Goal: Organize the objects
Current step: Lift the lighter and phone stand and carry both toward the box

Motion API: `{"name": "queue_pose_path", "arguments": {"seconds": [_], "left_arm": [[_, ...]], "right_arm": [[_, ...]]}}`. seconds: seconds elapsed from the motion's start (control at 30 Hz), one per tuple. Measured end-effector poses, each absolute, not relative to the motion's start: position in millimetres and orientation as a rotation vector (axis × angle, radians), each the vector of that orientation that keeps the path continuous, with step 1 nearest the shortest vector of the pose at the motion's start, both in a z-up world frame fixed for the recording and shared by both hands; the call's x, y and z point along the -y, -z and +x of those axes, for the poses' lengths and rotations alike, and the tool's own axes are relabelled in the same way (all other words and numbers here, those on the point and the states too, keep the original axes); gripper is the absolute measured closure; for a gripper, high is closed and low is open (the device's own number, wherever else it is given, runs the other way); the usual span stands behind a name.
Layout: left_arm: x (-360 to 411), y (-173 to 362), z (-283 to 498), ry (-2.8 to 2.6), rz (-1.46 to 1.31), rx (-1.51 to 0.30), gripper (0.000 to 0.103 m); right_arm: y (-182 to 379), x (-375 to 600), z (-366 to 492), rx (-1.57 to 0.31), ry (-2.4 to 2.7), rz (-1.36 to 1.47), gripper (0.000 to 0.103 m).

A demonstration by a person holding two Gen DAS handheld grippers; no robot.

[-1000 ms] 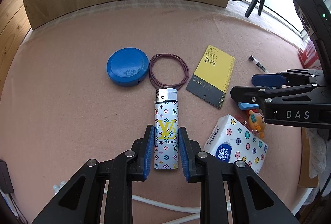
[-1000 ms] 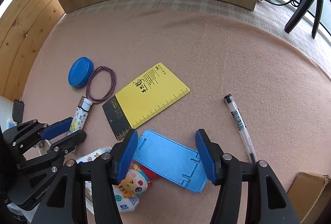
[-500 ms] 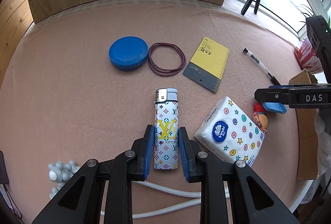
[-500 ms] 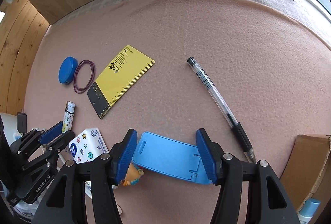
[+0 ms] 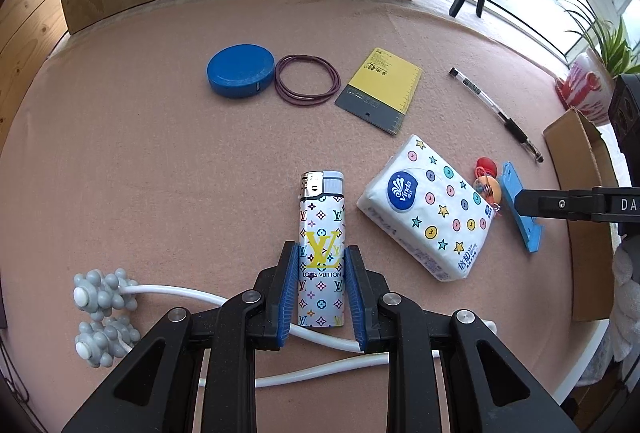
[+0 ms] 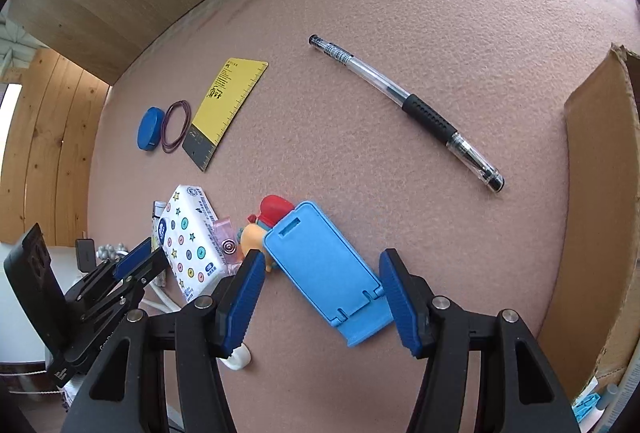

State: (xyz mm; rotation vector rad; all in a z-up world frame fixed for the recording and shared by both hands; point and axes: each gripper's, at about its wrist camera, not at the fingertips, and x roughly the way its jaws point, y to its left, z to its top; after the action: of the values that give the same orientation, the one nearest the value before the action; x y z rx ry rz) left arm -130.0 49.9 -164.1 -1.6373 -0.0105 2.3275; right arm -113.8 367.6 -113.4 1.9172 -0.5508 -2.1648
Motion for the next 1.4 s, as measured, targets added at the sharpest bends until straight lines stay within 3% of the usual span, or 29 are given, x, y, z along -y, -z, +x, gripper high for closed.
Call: {"name": "queue_pose_path", "arguments": {"seconds": [0.37, 0.53, 0.67, 0.73, 0.8, 0.97, 1.17, 1.33, 1.37, 1.4], "left_arm": [[-53, 162, -107, -2.309, -1.645, -0.026, 0.078], [-58, 161, -107, -2.311, -1.640, -0.034, 0.065], [-63, 161, -109, -2.325, -1.639, -0.059, 0.064], [-62, 161, -111, -2.345, -1.640, -0.065, 0.077], [-58, 161, -111, -2.348, -1.639, -0.034, 0.078], [-56, 161, -106, -2.356, -1.640, -0.006, 0.078], [-54, 148, -95, -2.365, -1.608, 0.059, 0.078], [-56, 131, -87, -2.384, -1.565, 0.077, 0.078], [-56, 128, -86, -2.386, -1.558, 0.087, 0.078], [-57, 125, -85, -2.385, -1.548, 0.091, 0.078]], "right_arm": [[118, -303, -101, 0.315, 2.261, 1.872, 0.048], [117, -294, -100, 0.102, 2.368, 1.857, 0.048], [120, -284, -104, 0.004, 2.390, 1.842, 0.048], [122, -274, -108, -0.031, 2.410, 1.840, 0.054], [122, -271, -108, -0.066, 2.424, 1.837, 0.068], [122, -271, -104, -0.034, 2.438, 1.820, 0.069], [109, -298, -79, 0.185, 2.465, 1.788, 0.070], [89, -310, -56, 0.261, 2.504, 1.726, 0.071], [85, -313, -54, 0.272, 2.510, 1.712, 0.089], [82, -315, -52, 0.282, 2.506, 1.713, 0.099]]}}
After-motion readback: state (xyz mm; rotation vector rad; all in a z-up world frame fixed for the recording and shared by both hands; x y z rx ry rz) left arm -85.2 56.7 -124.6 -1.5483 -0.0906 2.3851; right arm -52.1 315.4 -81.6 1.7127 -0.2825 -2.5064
